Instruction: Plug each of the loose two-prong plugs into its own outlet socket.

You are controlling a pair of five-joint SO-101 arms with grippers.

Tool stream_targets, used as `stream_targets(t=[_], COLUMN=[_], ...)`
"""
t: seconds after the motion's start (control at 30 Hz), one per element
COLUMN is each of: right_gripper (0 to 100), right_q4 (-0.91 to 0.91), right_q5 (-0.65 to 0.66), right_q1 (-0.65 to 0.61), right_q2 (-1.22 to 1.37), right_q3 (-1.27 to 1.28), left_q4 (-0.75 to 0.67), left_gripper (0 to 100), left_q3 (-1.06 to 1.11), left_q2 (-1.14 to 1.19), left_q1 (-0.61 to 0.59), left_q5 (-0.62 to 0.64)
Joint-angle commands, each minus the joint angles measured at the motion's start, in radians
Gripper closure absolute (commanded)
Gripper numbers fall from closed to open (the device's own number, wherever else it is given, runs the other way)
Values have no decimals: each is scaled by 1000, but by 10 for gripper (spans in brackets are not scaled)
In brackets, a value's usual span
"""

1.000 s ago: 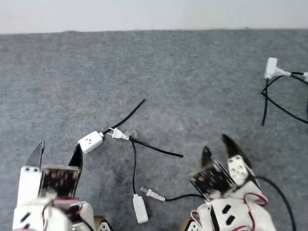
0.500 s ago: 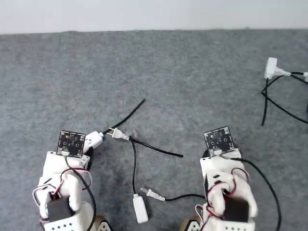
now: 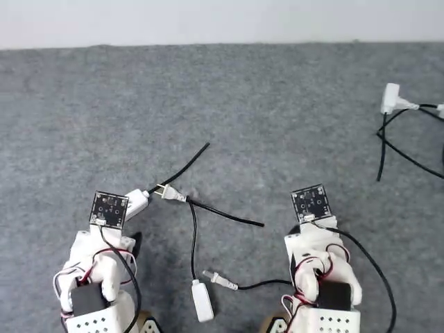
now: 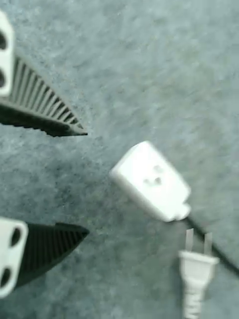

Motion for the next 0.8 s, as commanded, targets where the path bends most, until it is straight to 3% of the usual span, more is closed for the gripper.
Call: stream_targets(t=[0.0,0.4,0.77], right_gripper=[837,839,839], right_q4=[93,130,130], right_q5=[-6,-6,-6], right_q1=[10,166,170], right_q2=[-5,-5,-4], right_q3=[15,15,15], left_q4=[17,17,17], left_gripper=[716,716,716], left_q3=[-7,-7,-7], left_q2=[-8,-8,-8], left_q1=[3,5,5], left_q5=[8,8,8])
